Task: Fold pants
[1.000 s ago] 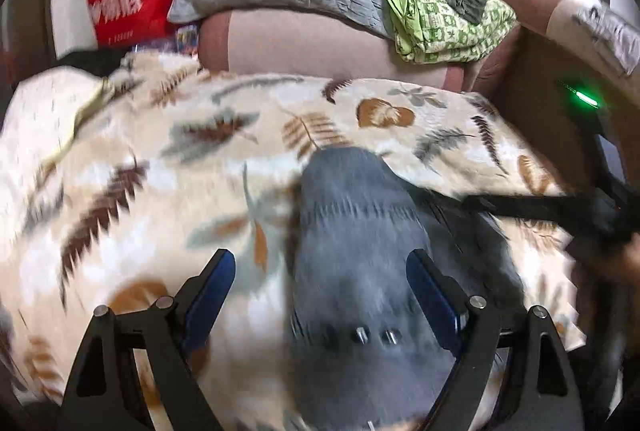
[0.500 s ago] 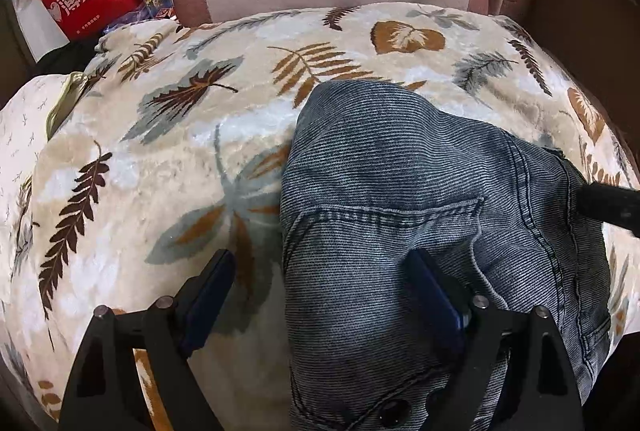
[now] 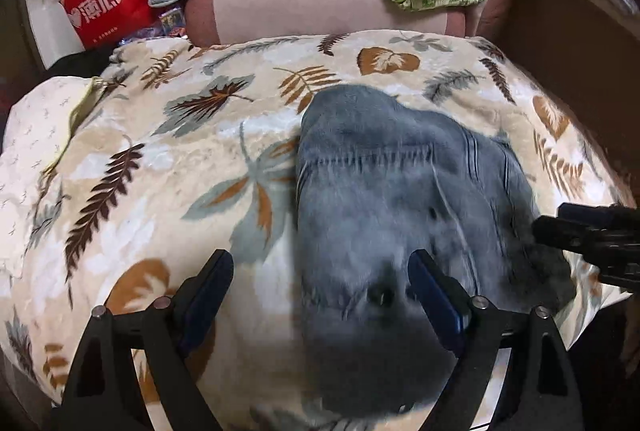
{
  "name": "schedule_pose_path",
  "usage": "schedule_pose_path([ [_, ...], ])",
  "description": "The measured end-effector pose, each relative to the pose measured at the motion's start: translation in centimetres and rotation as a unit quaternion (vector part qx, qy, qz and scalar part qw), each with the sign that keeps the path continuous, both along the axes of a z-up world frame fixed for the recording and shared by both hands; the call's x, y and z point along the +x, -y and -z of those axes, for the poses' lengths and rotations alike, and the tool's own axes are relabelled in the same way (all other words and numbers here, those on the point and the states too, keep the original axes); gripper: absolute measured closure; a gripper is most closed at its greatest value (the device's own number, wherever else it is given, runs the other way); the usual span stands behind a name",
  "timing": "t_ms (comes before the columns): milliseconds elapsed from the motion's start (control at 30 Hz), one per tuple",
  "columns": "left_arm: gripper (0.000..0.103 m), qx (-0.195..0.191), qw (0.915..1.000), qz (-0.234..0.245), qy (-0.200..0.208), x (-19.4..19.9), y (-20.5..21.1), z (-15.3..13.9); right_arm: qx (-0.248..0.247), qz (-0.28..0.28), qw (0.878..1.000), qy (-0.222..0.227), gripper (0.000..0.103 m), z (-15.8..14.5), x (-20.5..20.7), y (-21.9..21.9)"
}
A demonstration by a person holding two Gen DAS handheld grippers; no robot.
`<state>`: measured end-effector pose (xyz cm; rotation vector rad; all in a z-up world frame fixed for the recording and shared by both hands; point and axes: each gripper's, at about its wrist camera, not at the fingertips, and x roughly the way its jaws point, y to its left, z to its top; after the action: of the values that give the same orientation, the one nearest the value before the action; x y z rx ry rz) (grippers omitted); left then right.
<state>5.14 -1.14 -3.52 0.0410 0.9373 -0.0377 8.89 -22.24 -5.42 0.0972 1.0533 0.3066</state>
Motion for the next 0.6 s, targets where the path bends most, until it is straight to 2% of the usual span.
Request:
schedule_pose_path([
  [67,0.014,0.012,0.9997,0.009,-0.019,-0.3,0.4,1.4,0.007,-0.007,1.000,0.000,0.033,0.4,-1.7,-0.5],
  [133,0.013,0.011,0.9994,0.005,-0.033,-0.2,0.5,2.6,-0.031,-0.020,0.999,-0.024,0.032,3.2,-2.4,-1.4],
  [167,0.013,0.005,0.9995,-0.002,-0.031,-0.3,0.3,2.8,-0.043,-0.023,0.999,-0.012,0.031,4.2,-2.9,-1.7],
  [200,0.013,0.003,0.9995,-0.005,-0.030,-0.4,0.2,2.8,-0.050,-0.023,0.998,0.005,0.031,4.0,-3.3,-2.0],
  [267,0.013,0.005,0.9996,-0.004,-0.029,-0.3,0.2,2.7,-0.063,-0.022,0.998,0.008,0.031,3.1,-3.6,-2.3],
  [400,0.013,0.002,0.9995,-0.008,-0.029,-0.3,0.2,2.7,-0.046,-0.010,0.998,0.038,0.031,1.2,-5.2,-2.0],
  [500,0.013,0.000,0.9994,-0.009,-0.032,-0.5,0.3,3.1,-0.074,-0.026,0.997,0.009,0.025,3.8,-5.2,-2.2],
  [533,0.013,0.001,0.9995,-0.009,-0.029,-0.6,0.2,3.0,-0.076,-0.017,0.997,0.014,0.018,4.0,-5.2,-2.0],
  [600,0.013,-0.003,0.9995,-0.009,-0.030,-0.6,0.0,2.9,-0.056,-0.009,0.998,0.001,0.018,3.7,-4.8,-1.5],
])
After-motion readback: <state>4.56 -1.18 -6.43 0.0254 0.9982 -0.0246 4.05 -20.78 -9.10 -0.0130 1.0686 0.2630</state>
